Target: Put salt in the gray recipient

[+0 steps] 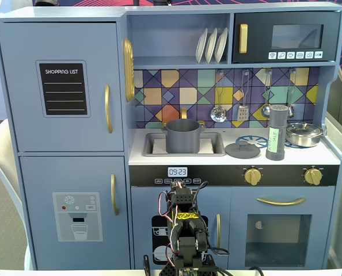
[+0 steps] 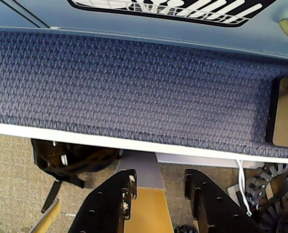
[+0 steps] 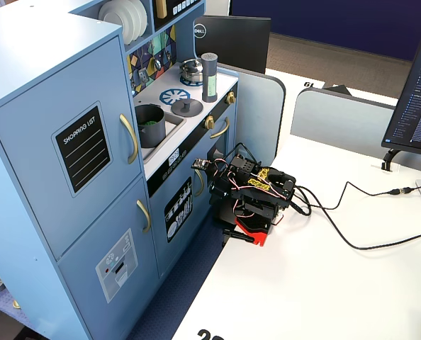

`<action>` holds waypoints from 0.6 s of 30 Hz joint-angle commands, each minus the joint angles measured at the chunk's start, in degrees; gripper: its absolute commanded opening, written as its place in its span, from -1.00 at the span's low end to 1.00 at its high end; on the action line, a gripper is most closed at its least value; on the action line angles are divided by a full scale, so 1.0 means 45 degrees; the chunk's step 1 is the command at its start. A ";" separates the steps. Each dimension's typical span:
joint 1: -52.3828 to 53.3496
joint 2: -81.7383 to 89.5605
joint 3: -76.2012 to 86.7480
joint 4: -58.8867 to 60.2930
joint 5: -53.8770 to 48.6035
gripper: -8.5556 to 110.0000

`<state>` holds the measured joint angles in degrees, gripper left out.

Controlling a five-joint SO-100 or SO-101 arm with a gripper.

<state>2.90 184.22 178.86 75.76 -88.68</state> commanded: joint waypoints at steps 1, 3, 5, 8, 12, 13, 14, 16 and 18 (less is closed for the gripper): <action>0.0156 0.0059 -0.0059 0.0059 0.0215 -0.75; 0.0156 0.0059 -0.0059 0.0059 0.0215 -0.75; 0.0156 0.0059 -0.0059 0.0059 0.0215 -0.75; 0.0156 0.0059 -0.0059 0.0059 0.0215 -0.75; 0.0156 0.0059 -0.0059 0.0059 0.0215 -0.75; 0.0156 0.0059 -0.0059 0.0059 0.0215 -0.75; 0.0156 0.0059 -0.0059 0.0059 0.0176 -0.72; 0.0156 0.0059 -0.0059 0.0059 0.0117 -0.64; -0.0059 0.0059 -0.0059 0.0078 -0.0137 -0.63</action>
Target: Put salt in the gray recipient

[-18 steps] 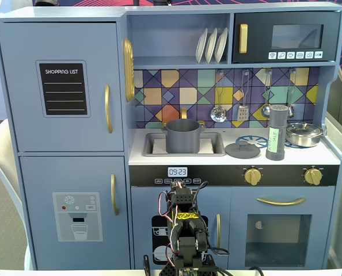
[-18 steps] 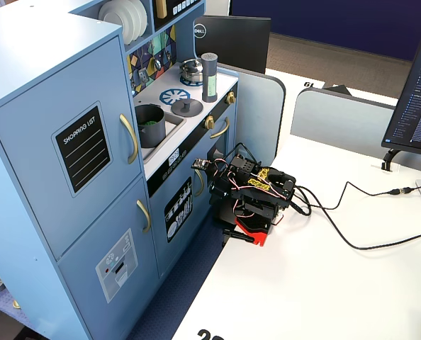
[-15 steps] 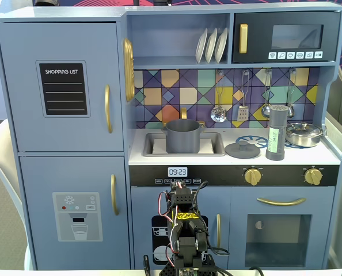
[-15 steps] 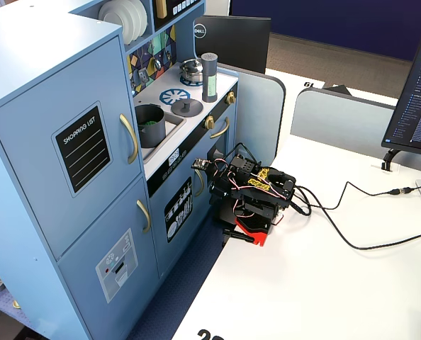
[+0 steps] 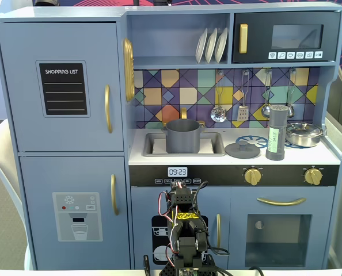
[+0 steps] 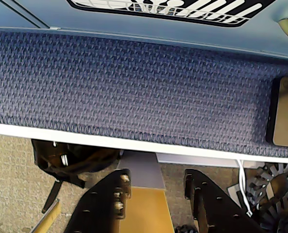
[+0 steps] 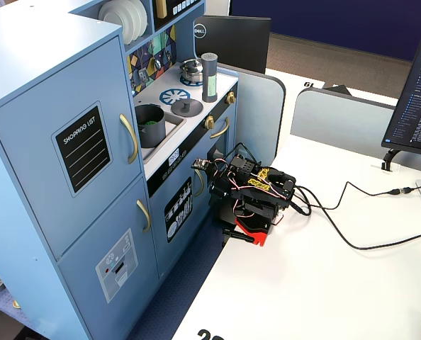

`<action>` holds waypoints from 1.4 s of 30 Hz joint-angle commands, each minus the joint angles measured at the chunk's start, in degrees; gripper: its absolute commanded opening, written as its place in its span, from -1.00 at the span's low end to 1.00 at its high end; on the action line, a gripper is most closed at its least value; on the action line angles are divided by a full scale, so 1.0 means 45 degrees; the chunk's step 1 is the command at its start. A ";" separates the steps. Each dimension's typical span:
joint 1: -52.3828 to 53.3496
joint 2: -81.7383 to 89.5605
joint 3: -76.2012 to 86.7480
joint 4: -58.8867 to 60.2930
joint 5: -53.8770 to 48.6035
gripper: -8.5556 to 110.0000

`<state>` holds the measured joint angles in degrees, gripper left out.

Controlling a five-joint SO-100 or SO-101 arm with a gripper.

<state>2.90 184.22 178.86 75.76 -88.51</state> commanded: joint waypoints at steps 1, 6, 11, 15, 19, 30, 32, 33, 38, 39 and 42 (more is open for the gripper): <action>-0.0410 0.0059 -0.0059 0.0078 -0.0215 -0.63; -0.0527 0.0059 -0.0059 0.0059 -0.0488 -0.57; 0.2168 -0.0508 -0.0078 -0.0645 -0.2324 -0.53; 0.4258 -0.1406 -0.0430 -0.0957 -0.2578 -0.67; 0.5430 -0.2070 -0.1719 -0.0527 -0.1465 -0.80; 1.0566 -0.4395 -0.8496 -0.2246 -0.1426 -0.85; 1.1016 -0.5176 -0.9492 -0.3789 -0.1113 -0.86; 1.1191 -0.5605 -0.9863 -0.4766 -0.0996 -0.86; 1.1309 -0.7305 -1.0918 -1.0195 -0.0195 -0.79; 1.1328 -0.7578 -1.0937 -1.1152 0.0039 -0.68; 1.1543 -0.8457 -1.0898 -1.3457 0.0684 -0.26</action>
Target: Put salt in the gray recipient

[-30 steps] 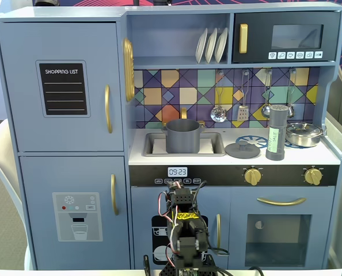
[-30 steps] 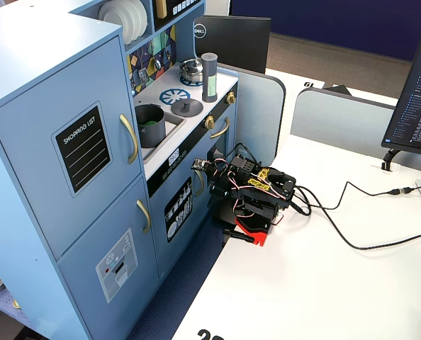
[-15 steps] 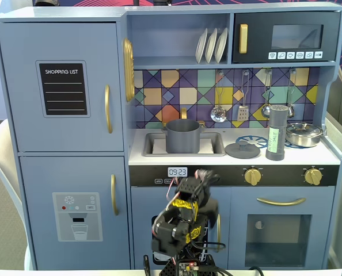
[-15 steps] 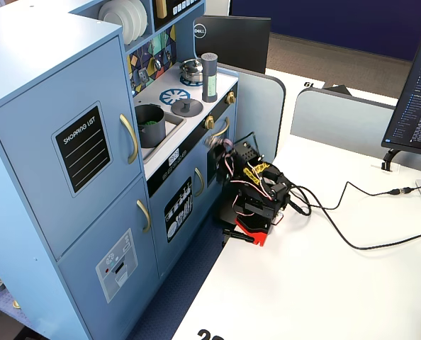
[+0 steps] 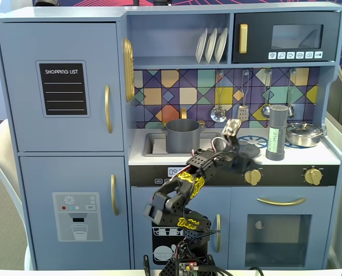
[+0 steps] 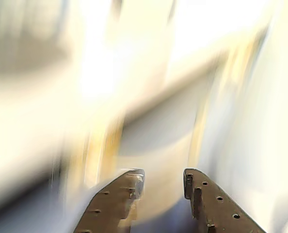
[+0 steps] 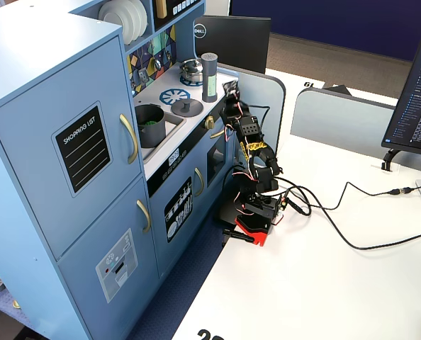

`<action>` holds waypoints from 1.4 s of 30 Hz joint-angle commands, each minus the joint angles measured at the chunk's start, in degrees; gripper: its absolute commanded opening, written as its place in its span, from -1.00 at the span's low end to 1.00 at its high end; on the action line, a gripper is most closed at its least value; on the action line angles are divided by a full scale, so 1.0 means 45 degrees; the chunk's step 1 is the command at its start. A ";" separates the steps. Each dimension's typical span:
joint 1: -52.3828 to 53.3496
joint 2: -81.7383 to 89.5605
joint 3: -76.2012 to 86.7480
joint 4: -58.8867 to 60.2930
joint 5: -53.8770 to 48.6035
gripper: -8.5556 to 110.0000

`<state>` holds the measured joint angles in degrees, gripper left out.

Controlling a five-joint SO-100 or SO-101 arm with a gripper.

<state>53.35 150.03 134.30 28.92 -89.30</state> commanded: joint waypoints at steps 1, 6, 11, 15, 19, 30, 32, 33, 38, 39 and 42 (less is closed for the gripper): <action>0.0371 -0.1152 -0.1016 -0.3633 0.1035 -0.15; 0.0215 -0.2637 -0.1074 -0.6563 0.1289 0.01; -0.0020 -0.3984 -0.1719 -0.8145 0.1367 0.08; 0.0000 -0.5234 -0.2715 -0.8398 0.1133 0.04; -0.0039 -0.6270 -0.3496 -0.8418 0.0957 0.00; -0.0391 -0.9102 -0.6211 -0.7598 0.1133 -0.06; -0.0449 -0.9609 -0.6758 -0.7598 0.1055 -0.07; -0.0469 -0.9824 -0.6992 -0.7598 0.1035 -0.08; -0.0547 -1.0645 -0.7871 -0.7734 0.0879 -0.10; -0.0566 -1.0801 -0.8027 -0.7734 0.0859 -0.11; -0.0605 -1.1387 -0.8555 -0.7813 0.0801 -0.14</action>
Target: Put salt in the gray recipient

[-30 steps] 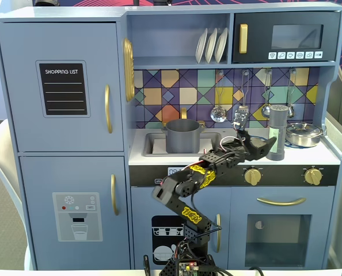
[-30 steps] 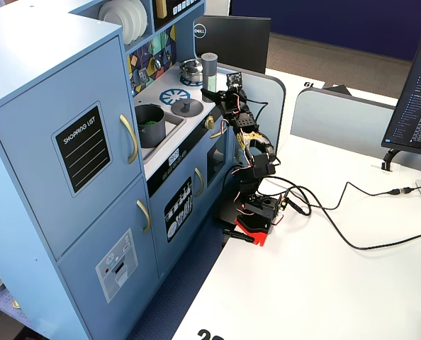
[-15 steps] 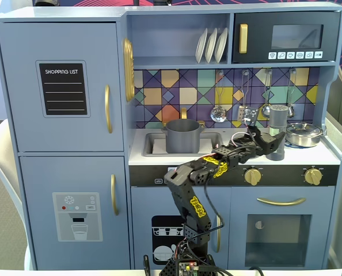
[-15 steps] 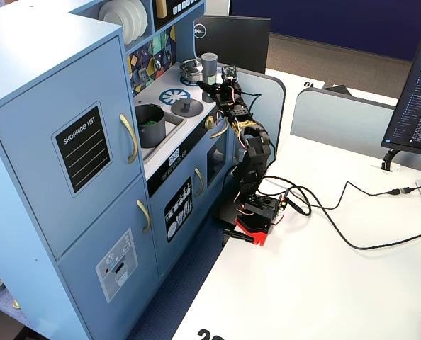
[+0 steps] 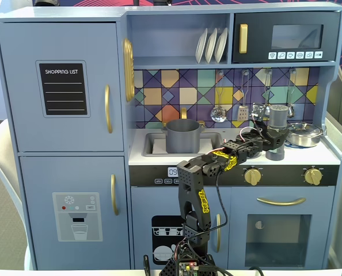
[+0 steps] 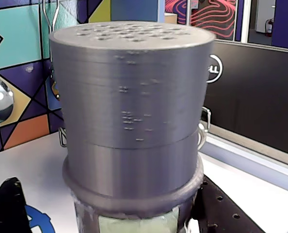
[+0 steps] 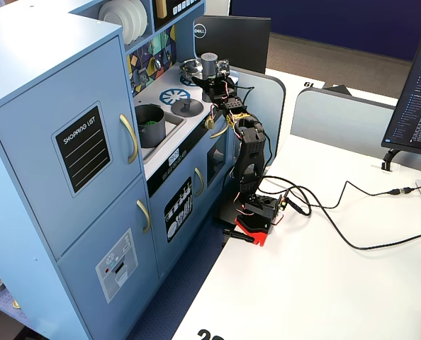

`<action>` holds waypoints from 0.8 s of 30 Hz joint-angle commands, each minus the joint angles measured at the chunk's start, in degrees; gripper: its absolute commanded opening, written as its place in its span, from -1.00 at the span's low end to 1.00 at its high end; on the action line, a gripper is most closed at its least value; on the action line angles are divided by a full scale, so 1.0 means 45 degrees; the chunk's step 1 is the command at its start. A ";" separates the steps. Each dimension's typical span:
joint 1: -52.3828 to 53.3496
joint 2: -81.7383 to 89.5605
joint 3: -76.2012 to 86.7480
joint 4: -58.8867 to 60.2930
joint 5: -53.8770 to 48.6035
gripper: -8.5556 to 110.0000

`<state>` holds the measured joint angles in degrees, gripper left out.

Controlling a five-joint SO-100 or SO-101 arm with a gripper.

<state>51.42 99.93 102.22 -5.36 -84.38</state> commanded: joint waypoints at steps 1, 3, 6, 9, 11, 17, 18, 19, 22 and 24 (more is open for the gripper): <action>-0.0176 -0.0488 -0.1641 -0.0254 -0.0312 -0.15; -0.0215 -0.1035 -0.2246 -0.0117 -0.0273 -0.20; -0.0273 -0.1641 -0.2969 -0.0137 -0.0352 -0.38; -0.0430 -0.1660 -0.3105 -0.0078 -0.0605 -0.83; -0.0430 -0.1270 -0.2969 -0.0078 -0.0059 -0.86; -0.0762 0.1582 -0.2578 0.1191 0.2598 -0.86; -0.0996 0.2266 -0.2578 0.1895 0.3281 -0.86; -0.1309 0.2969 -0.2578 0.2676 0.4023 -0.86; -0.2656 0.4727 -0.2676 0.4551 0.6875 -0.86; -0.3789 0.5195 -0.3379 0.6172 0.9453 -0.86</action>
<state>42.19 113.03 93.34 12.57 -60.64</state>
